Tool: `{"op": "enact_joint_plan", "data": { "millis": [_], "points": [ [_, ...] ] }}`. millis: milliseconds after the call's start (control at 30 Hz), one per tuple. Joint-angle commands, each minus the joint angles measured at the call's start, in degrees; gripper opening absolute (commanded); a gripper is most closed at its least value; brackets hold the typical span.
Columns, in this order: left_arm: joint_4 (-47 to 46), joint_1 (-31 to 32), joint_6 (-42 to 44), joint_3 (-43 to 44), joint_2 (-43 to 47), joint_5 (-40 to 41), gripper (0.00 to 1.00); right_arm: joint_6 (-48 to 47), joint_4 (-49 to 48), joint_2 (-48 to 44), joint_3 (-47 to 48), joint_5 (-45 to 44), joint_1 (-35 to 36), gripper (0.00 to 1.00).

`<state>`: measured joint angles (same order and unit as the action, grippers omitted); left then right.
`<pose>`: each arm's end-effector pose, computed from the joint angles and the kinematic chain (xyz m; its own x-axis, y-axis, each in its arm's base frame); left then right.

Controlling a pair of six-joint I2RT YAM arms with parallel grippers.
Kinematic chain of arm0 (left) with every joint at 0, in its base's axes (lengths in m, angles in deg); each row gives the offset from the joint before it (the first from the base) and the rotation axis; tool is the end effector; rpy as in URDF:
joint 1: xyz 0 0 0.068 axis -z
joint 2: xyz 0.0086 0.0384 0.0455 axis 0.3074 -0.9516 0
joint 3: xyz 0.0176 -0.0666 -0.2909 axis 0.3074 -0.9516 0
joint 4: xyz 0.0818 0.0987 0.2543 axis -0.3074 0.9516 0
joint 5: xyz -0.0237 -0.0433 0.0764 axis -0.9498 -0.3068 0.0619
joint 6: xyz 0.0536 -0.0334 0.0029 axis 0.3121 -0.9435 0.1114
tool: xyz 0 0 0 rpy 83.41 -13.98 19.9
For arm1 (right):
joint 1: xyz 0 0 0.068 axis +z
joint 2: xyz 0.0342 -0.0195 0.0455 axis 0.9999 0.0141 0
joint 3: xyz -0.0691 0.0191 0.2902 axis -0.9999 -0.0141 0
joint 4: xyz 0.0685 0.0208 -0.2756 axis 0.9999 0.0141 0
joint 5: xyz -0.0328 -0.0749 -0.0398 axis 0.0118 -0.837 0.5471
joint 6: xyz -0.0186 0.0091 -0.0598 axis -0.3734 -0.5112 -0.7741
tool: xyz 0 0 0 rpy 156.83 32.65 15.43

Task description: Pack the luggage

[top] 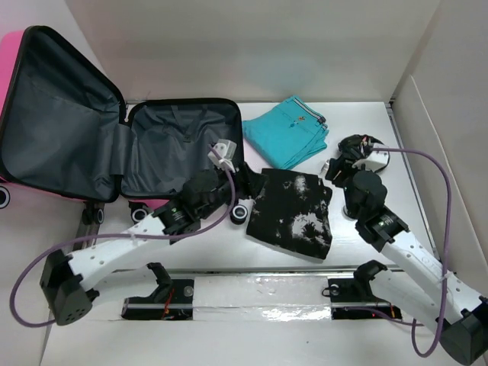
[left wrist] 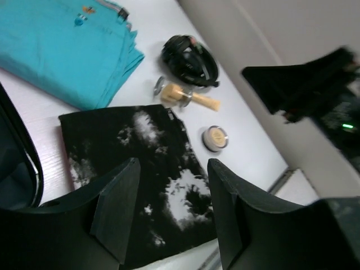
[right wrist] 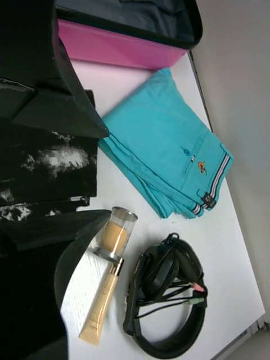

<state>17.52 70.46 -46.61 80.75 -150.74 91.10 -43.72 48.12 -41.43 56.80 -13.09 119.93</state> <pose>0.1747 -0.2178 0.3523 -0.3526 -0.3293 -0.8759 0.6137 0.6252 -0.4822 0.1874 0.0787 0.3243 -0.0712 0.2512 -0.9653 0.1061 0.9642 0.2431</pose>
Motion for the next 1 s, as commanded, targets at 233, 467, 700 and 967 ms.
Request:
{"op": "enact_joint_plan", "data": {
  "millis": [233,467,700,967],
  "points": [
    [16.7,2.2,5.8,9.6,14.2,-8.1,0.16,5.3,-1.5,3.4,2.3,12.3,-17.1,0.0],
    [27.0,2.2,12.4,10.9,17.0,2.7,0.0,9.1,-0.8,13.8,6.3,14.0,-30.7,0.09],
    [26.7,2.2,17.3,7.3,21.6,5.8,0.27,16.6,-5.0,27.3,12.1,21.0,-44.4,0.84],
    [24.3,2.2,16.4,4.1,26.3,2.1,0.42,21.3,-1.6,45.9,23.1,26.7,-53.6,0.66]
  ]
}}
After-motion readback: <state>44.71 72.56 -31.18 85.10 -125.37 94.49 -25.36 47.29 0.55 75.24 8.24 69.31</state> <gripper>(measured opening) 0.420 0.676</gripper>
